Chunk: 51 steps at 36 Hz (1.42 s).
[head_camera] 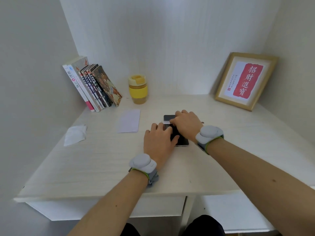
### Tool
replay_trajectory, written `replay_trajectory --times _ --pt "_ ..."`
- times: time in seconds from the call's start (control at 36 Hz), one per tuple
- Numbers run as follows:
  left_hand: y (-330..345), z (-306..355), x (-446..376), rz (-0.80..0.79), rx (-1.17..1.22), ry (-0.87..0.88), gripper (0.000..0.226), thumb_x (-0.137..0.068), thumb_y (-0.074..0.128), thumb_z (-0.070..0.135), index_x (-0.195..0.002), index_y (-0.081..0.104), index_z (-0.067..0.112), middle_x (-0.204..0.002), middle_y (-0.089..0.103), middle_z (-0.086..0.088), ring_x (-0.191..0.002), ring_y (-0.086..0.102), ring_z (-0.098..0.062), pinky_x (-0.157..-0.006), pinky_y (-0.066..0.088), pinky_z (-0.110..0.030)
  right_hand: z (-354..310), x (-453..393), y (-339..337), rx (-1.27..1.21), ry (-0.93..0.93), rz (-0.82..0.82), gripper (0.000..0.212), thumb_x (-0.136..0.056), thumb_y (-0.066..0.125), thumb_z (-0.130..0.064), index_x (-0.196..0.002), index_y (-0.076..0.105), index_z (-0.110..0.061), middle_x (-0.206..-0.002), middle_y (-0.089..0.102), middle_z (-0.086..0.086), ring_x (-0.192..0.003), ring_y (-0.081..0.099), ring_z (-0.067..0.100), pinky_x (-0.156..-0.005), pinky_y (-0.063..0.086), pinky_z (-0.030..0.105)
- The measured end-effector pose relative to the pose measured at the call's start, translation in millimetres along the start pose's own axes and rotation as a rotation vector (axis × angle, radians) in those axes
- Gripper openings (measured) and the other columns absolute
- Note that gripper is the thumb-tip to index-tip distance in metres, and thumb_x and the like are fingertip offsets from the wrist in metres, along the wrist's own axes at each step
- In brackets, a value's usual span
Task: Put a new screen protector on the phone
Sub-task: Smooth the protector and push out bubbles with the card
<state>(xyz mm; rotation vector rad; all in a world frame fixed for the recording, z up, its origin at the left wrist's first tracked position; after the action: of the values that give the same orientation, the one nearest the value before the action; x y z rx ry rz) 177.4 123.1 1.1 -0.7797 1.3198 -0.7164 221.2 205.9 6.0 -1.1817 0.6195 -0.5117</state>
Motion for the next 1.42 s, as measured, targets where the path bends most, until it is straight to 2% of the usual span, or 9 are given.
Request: replay_trajectory --times 0.14,0.31,0.39,0.53,0.83,1.03,1.14,1.33,1.42 --pt "1 0 0 -0.006 0.024 0.010 0.034 -0.090 0.052 0.049 -0.088 0.065 0.018 -0.094 0.064 -0.004 -0.087 0.055 -0.025 -0.065 0.037 -0.034 -4 -1 1 0.040 -0.022 0.026 0.023 -0.096 0.045 -0.016 -0.111 0.062 -0.020 -0.112 0.054 0.004 -0.102 0.051 0.024 -0.080 0.039 0.032" --pt "-4 3 1 0.005 -0.038 0.029 0.020 -0.080 0.068 0.032 -0.064 0.067 0.020 -0.063 0.057 0.002 -0.057 0.051 -0.019 -0.047 0.025 -0.026 -8 19 1 0.018 -0.079 0.049 0.027 -0.097 0.042 -0.017 -0.117 0.059 -0.022 -0.115 0.052 0.004 -0.105 0.049 0.024 -0.081 0.037 0.032" --pt "-6 2 0 0.015 -0.067 0.025 0.019 -0.073 0.072 0.026 -0.056 0.065 0.022 -0.055 0.052 0.004 -0.049 0.046 -0.017 -0.045 0.020 -0.024 -8 26 2 0.005 -0.079 0.058 0.027 -0.097 0.042 -0.019 -0.119 0.059 -0.023 -0.115 0.052 0.002 -0.104 0.048 0.023 -0.079 0.037 0.032" --pt "-8 3 1 0.022 -0.059 0.048 0.020 -0.073 0.073 0.026 -0.056 0.066 0.021 -0.054 0.055 0.002 -0.049 0.048 -0.018 -0.046 0.021 -0.024 -7 21 -2 -0.012 -0.055 0.038 0.029 -0.098 0.042 -0.019 -0.120 0.059 -0.024 -0.120 0.052 0.004 -0.109 0.048 0.024 -0.085 0.039 0.034" --pt "-3 1 -2 0.019 -0.040 0.054 0.020 -0.081 0.063 0.030 -0.063 0.066 0.020 -0.061 0.056 0.002 -0.056 0.049 -0.018 -0.046 0.028 -0.026 4 -14 5 -0.035 0.022 0.009 0.024 -0.097 0.045 -0.018 -0.113 0.061 -0.024 -0.115 0.052 0.003 -0.106 0.047 0.025 -0.084 0.037 0.035" --pt "-3 3 -5 0.039 -0.023 0.076 0.018 -0.081 0.063 0.026 -0.065 0.066 0.017 -0.069 0.063 0.002 -0.070 0.054 -0.021 -0.047 0.034 -0.027 4 3 5 -0.052 -0.007 0.050 0.024 -0.097 0.043 -0.019 -0.112 0.062 -0.026 -0.113 0.052 0.002 -0.102 0.048 0.024 -0.081 0.037 0.033" --pt "-1 5 -6 0.017 -0.013 0.070 0.020 -0.079 0.063 0.024 -0.061 0.061 0.018 -0.062 0.062 0.003 -0.066 0.053 -0.020 -0.047 0.029 -0.026 7 15 4 -0.057 -0.008 0.049 0.025 -0.098 0.042 -0.018 -0.109 0.062 -0.025 -0.111 0.052 0.002 -0.101 0.048 0.024 -0.078 0.035 0.032" --pt "2 5 -12 -0.015 0.086 0.070 0.018 -0.084 0.058 0.020 -0.066 0.056 0.014 -0.069 0.062 -0.004 -0.064 0.052 -0.024 -0.059 0.034 -0.030 17 3 10 -0.064 0.056 0.054 0.025 -0.100 0.041 -0.022 -0.110 0.063 -0.027 -0.112 0.052 0.002 -0.101 0.048 0.025 -0.076 0.033 0.033" --pt "6 3 -12 -0.023 0.150 0.064 0.017 -0.086 0.055 0.021 -0.071 0.050 0.015 -0.074 0.058 -0.004 -0.064 0.044 -0.020 -0.063 0.037 -0.031 29 -6 14 -0.047 0.104 0.062 0.026 -0.100 0.041 -0.021 -0.111 0.064 -0.026 -0.111 0.053 0.001 -0.100 0.049 0.025 -0.075 0.033 0.034"
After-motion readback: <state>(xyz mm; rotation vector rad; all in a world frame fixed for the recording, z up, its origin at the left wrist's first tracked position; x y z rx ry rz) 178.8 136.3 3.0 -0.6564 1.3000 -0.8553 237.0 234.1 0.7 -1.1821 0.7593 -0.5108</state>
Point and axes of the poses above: each hand's wrist, its own x-axis away from the middle knuckle, its own y-axis out of the palm, z = x × y, the point moved 9 cm from there along -x, towards the middle knuckle
